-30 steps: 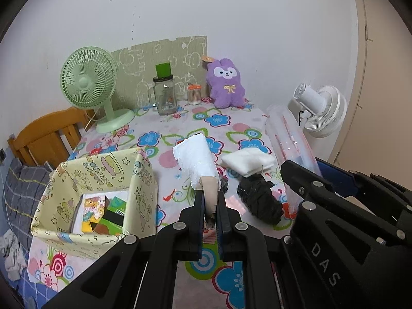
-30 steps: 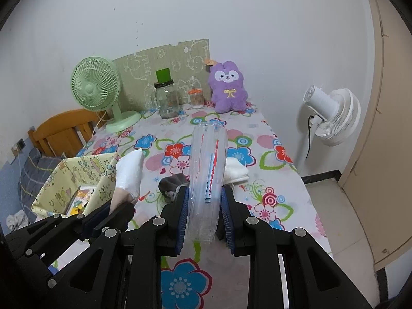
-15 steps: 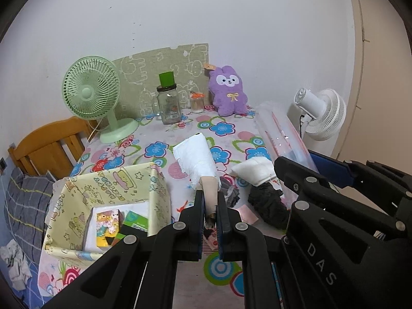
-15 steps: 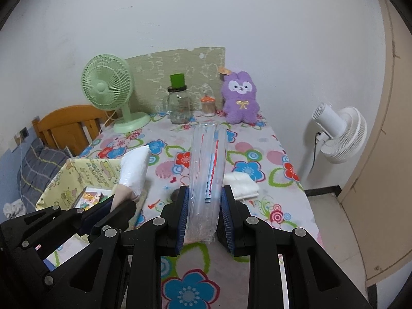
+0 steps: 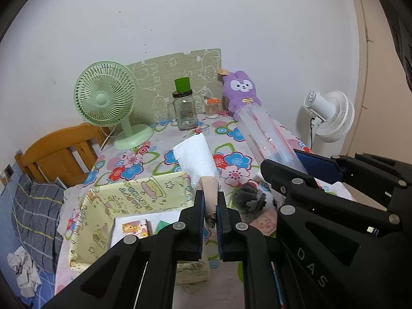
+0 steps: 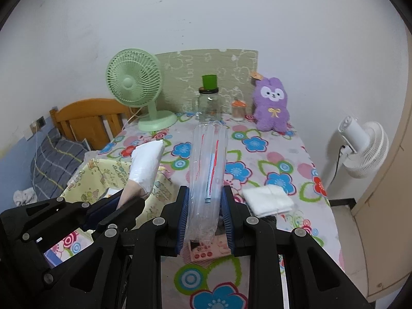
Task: Organize soft objects
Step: 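Carry the white sock and clear toothbrush bag over the fabric box, then lower both held items into the fabric box and open both tools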
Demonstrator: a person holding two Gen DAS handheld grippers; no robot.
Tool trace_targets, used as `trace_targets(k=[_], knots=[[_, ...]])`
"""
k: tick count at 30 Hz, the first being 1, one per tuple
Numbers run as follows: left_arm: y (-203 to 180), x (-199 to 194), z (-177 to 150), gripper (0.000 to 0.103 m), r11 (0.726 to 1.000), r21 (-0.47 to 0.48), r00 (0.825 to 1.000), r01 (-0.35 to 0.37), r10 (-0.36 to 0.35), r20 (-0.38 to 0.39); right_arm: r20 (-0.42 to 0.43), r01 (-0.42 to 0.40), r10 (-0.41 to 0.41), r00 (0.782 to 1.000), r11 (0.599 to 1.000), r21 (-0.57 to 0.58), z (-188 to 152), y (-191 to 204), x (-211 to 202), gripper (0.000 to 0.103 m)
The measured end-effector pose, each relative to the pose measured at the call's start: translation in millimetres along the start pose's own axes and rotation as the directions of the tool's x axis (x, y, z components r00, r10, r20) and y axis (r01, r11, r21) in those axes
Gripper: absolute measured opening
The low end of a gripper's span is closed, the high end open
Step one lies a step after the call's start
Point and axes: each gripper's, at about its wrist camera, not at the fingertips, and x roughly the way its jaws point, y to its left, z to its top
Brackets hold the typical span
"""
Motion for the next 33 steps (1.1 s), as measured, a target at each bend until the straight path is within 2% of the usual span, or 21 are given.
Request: trace_targets(k=[6,12,26,33], knots=[[14.6,2.0,-0.6,0.006,1.0,0.004,1.0,-0.011,0.011,-0.005,-0.002,-0.02,0.02,1.0,0.999,-0.046,7.0,15.7,10.9,0.028],[32.7,8.9,-3.8,0.006,1.0,-0.012,0.999,0.003,-0.003,-0.035,-0.025,-0.081,0.079,0.997,0.994,-0.07,11.3,30.1,24.4,0.028],[73.3,25.9,-15.2,0.007,0.998,-0.045,0.996,-0.044,0.041,-0.078,-0.052,-0.169,0.163,0.985,0.977,-0.133,13.8,69.0,48.8,0.028],[91.2,37.5,-23.5,0.009,0.997,-0.048,0.992,-0.06,0.054,-0.117,-0.094,-0.218,0.205,0.974,0.964,-0.152,11.7,88.5,64.1,0.028]])
